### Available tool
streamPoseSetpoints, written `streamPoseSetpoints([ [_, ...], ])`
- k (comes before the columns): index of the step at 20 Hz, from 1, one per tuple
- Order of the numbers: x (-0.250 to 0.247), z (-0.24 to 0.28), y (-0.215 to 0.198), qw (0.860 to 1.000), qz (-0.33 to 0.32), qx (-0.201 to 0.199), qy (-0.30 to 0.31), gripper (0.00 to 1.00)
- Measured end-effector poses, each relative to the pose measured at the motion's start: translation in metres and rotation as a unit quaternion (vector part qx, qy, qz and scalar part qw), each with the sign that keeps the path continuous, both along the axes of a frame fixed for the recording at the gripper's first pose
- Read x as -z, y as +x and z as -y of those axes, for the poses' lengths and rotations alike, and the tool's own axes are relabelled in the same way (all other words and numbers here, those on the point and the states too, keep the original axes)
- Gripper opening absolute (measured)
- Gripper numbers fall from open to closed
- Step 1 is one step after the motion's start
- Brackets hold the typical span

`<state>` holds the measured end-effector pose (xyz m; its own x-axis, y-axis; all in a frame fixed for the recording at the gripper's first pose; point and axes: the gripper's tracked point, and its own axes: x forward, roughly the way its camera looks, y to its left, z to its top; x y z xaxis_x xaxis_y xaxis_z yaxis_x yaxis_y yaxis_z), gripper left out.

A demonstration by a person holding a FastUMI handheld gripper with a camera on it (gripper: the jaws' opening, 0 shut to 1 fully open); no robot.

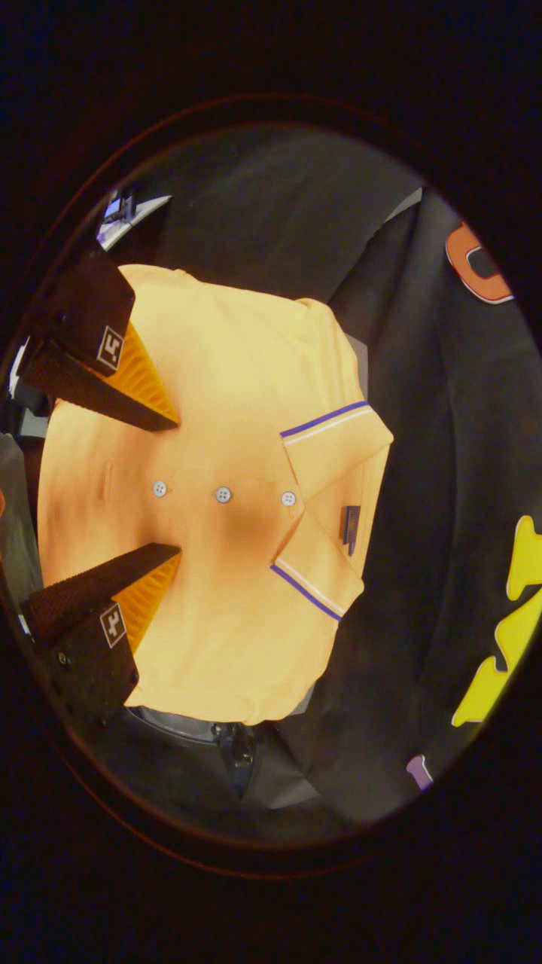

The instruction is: Put the clothes into the washing machine and then close the washing machine lid.

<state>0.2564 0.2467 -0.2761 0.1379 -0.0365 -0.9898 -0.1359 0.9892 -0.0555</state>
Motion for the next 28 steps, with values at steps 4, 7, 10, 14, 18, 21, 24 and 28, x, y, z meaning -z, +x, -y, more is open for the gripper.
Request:
streamPoseSetpoints([
  [4, 0.001, -0.003, -0.003, 1.000, 0.021, -0.022, -0.007, 0.94],
  [7, 0.001, 0.001, -0.001, 1.000, 0.025, -0.015, -0.003, 0.91],
  [10, 0.001, 0.000, -0.002, 0.999, 0.037, -0.034, -0.001, 0.77],
  [14, 0.002, 0.001, -0.002, 0.998, 0.055, -0.035, 0.008, 0.53],
  [18, 0.001, 0.009, 0.001, 0.997, 0.062, -0.036, 0.025, 0.33],
  [21, -0.001, 0.013, 0.002, 0.996, 0.062, -0.026, 0.051, 0.21],
  [24, -0.002, 0.014, 0.003, 0.995, 0.057, -0.002, 0.079, 0.13],
  [28, -0.013, 0.013, 0.003, 0.990, 0.062, 0.027, 0.126, 0.10],
])
